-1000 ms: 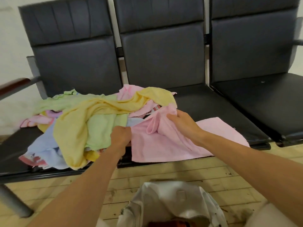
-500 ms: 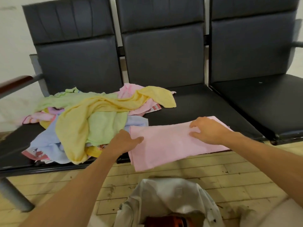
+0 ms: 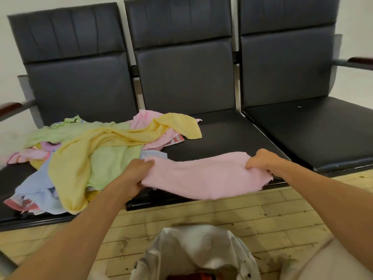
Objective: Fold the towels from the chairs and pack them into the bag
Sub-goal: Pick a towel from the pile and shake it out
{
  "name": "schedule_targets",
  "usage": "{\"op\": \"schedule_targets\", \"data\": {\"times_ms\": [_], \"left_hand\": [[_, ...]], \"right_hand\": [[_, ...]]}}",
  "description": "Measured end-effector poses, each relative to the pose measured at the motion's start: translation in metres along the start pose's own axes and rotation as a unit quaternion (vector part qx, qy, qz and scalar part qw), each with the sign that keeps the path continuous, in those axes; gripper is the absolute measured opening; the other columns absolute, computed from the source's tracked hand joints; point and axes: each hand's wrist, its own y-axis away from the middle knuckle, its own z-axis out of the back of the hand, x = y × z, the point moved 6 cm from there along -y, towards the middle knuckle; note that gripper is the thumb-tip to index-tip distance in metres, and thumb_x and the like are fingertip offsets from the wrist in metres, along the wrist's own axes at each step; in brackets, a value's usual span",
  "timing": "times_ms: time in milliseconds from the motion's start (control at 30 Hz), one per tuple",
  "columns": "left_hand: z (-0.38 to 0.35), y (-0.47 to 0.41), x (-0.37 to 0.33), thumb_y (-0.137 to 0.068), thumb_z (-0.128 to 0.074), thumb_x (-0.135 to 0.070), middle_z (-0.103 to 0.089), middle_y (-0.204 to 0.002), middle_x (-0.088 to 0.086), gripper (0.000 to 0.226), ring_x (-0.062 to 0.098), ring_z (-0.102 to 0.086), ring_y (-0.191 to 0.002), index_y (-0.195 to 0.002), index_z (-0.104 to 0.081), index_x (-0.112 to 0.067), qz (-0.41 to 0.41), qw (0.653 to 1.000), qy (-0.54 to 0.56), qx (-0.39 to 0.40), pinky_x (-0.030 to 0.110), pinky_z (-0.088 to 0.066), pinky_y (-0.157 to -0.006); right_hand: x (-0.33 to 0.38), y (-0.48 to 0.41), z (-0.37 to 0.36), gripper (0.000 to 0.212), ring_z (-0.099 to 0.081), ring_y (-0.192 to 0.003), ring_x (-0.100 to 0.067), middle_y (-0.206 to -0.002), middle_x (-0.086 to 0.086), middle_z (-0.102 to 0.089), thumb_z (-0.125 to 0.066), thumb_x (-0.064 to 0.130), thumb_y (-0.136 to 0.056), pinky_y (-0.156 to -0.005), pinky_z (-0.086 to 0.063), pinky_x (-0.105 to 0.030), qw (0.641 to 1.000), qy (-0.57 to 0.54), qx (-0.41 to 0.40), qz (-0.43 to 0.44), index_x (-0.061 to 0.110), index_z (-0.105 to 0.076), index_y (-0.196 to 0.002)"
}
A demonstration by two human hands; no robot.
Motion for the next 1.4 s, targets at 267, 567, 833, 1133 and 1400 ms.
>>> {"op": "schedule_targets", "data": {"times_ms": [267,567,833,1133,1400], "left_hand": [[-0.042,0.013,-0.061,-0.097,-0.054,-0.016,-0.059,-0.106,0.012,0.015,0.021,-0.058,-0.081,-0.109,-0.053,-0.009,-0.016,0.998,0.054,0.041,0.033,-0.051,-0.061],[-0.179,0.035,-0.064,-0.096,-0.05,-0.018,-0.059,-0.082,0.008,0.008,0.019,-0.058,-0.071,-0.088,-0.052,-0.014,-0.02,0.985,-0.071,0.157,0.029,-0.052,-0.055],[-0.19,0.045,-0.021,-0.1,-0.048,-0.018,-0.072,-0.096,0.014,0.021,0.028,-0.068,-0.083,-0.114,-0.06,-0.008,-0.006,0.964,-0.029,0.263,0.039,-0.054,-0.082],[-0.064,0.056,-0.016,-0.097,-0.044,-0.005,-0.071,-0.105,0.007,0.029,0.022,-0.069,-0.092,-0.12,-0.06,-0.014,-0.116,0.976,-0.1,0.153,0.032,-0.055,-0.081],[-0.033,0.066,-0.043,-0.076,-0.08,-0.02,-0.03,-0.149,-0.008,0.1,0.007,-0.03,-0.135,-0.152,-0.015,-0.026,-0.303,0.926,-0.191,0.122,0.017,-0.035,-0.102]], "right_hand": [[0.001,0.005,-0.007,0.035,-0.063,-0.102,-0.038,-0.116,-0.022,-0.061,-0.064,0.004,-0.087,-0.07,-0.054,-0.042,0.955,-0.269,0.125,-0.017,-0.002,-0.051,-0.119],[-0.014,-0.005,-0.011,0.01,-0.062,-0.102,-0.031,-0.113,-0.015,-0.065,-0.053,0.014,-0.098,-0.078,-0.053,-0.039,0.932,-0.323,0.147,-0.068,0.006,-0.058,-0.101],[-0.006,-0.002,-0.014,0.046,-0.069,-0.097,-0.029,-0.105,-0.012,-0.072,-0.06,0.047,-0.092,-0.092,-0.055,-0.043,0.942,-0.305,0.136,-0.018,0.005,-0.063,-0.112],[0.051,0.038,-0.022,0.043,-0.056,-0.096,-0.023,-0.11,-0.008,-0.057,-0.052,0.029,-0.099,-0.074,-0.04,-0.029,0.972,0.103,0.025,0.212,0.005,-0.04,-0.133],[0.125,0.109,-0.026,0.019,-0.055,-0.078,-0.021,-0.084,-0.001,-0.055,-0.061,0.03,-0.093,-0.069,-0.043,-0.036,0.901,0.166,0.032,0.4,0.02,-0.045,-0.095]]}}
